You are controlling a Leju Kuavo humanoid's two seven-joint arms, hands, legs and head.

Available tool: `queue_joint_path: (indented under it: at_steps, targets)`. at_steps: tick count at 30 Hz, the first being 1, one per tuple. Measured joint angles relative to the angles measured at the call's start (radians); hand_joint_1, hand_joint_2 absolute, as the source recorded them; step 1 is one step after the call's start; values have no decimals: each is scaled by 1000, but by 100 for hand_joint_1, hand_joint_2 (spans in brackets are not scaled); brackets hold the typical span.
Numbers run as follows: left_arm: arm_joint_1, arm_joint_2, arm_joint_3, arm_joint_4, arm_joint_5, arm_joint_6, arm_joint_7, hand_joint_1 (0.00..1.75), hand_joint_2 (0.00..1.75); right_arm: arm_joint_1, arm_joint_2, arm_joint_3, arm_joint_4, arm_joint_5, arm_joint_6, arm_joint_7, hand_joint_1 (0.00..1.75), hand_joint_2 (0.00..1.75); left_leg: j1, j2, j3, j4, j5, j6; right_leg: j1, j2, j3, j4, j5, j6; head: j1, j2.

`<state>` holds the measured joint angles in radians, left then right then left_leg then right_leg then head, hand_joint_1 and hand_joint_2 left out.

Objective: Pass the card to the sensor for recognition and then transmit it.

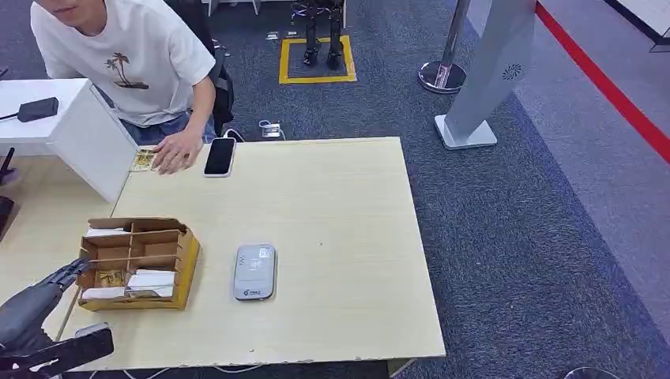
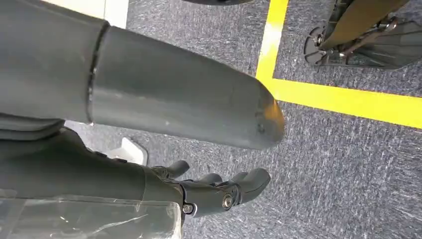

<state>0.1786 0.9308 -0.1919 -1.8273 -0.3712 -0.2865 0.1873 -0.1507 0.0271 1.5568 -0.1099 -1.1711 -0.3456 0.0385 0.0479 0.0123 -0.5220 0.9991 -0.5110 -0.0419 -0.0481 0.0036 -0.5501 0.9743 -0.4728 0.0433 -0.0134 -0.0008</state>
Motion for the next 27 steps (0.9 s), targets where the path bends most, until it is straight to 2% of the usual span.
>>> queue_joint_path:
  at_steps: [27]
  targets:
    - [-43,5,26,43,32,-82,10,0,175,-4,0,0,0,30,-1,8,0,0,0,0,0,0,0,0,0,0,0,0,0,0,0,0]
